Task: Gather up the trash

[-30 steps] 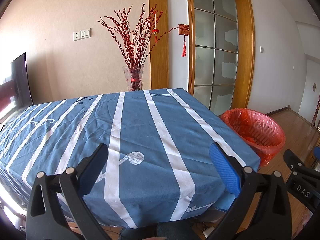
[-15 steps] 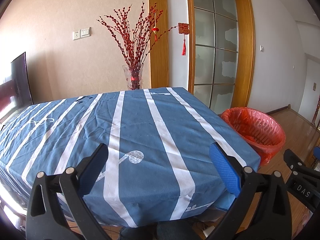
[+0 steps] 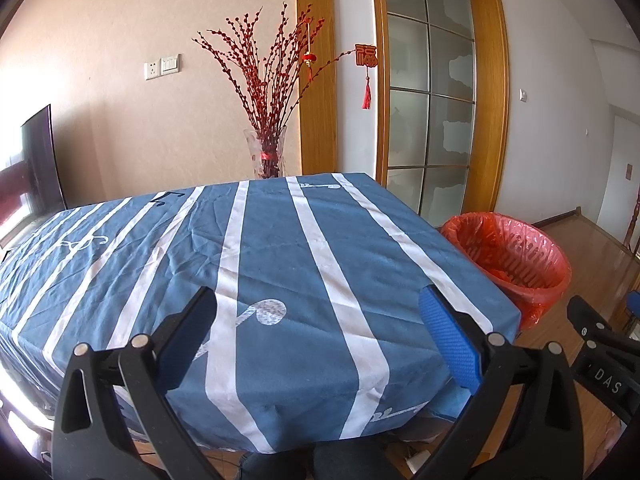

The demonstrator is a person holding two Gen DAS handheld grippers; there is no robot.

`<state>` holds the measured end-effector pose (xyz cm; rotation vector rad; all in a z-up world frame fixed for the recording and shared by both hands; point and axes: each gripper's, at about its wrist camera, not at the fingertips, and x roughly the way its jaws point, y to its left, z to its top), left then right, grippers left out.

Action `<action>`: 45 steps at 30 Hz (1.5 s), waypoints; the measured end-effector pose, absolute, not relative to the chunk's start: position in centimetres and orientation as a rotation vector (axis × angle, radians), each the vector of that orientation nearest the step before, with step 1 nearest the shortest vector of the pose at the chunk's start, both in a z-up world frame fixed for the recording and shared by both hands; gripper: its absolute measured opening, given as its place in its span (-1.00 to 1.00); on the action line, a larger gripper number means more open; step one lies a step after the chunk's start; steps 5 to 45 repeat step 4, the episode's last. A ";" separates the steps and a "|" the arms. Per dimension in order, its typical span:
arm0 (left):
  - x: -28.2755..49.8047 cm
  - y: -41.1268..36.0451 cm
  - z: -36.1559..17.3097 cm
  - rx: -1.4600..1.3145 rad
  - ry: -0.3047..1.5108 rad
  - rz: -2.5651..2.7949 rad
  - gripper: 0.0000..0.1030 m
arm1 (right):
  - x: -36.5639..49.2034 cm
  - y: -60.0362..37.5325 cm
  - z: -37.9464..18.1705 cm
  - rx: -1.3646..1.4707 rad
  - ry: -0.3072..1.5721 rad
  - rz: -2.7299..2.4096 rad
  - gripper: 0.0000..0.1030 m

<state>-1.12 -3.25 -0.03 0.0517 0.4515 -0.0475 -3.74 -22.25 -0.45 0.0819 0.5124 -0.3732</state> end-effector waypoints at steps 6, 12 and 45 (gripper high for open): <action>-1.1 -3.1 0.0 0.049 0.458 -0.052 0.92 | -3.7 -22.3 -0.4 0.082 0.513 -0.373 0.93; -1.1 -3.1 0.0 0.049 0.458 -0.052 0.92 | -3.7 -22.3 -0.4 0.082 0.513 -0.373 0.93; -1.1 -3.1 0.0 0.049 0.458 -0.052 0.92 | -3.7 -22.3 -0.4 0.082 0.513 -0.373 0.93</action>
